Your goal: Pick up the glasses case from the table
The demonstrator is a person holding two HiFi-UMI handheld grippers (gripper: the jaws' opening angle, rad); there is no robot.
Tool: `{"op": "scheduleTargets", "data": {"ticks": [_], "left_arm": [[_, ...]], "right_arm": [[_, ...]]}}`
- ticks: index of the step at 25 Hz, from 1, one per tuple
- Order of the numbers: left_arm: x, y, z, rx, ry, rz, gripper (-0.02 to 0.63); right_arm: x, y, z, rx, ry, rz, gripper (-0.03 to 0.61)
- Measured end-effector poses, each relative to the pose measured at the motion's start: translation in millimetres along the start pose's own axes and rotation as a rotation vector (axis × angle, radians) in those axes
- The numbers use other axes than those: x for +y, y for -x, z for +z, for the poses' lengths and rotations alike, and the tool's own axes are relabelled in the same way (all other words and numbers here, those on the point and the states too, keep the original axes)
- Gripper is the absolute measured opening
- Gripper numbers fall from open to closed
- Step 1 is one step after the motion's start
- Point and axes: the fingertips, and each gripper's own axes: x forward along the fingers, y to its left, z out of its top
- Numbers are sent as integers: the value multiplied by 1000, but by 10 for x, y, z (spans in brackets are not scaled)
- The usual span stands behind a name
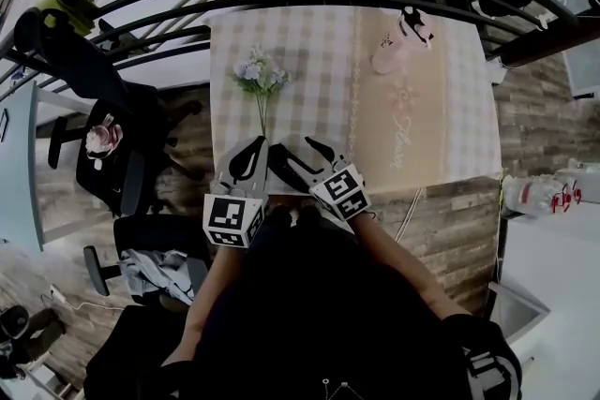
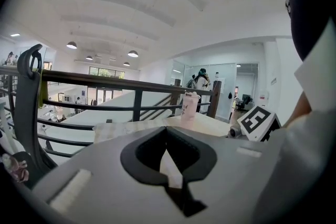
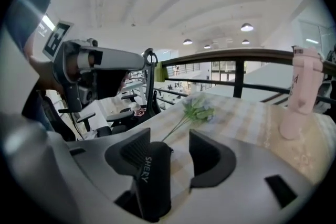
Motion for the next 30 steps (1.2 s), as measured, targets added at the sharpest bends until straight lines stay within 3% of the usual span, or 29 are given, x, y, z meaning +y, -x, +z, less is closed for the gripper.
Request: {"op": "scheduleTargets", "data": {"ticks": [15,30], "left_arm": [[9,55,-227,75,24,6,12],[70,171,-255,85,25,25,12]], "right_arm": [[320,-151,-514,274,-20,137,255],[409,-242,-810,463,70,151,323]]}}
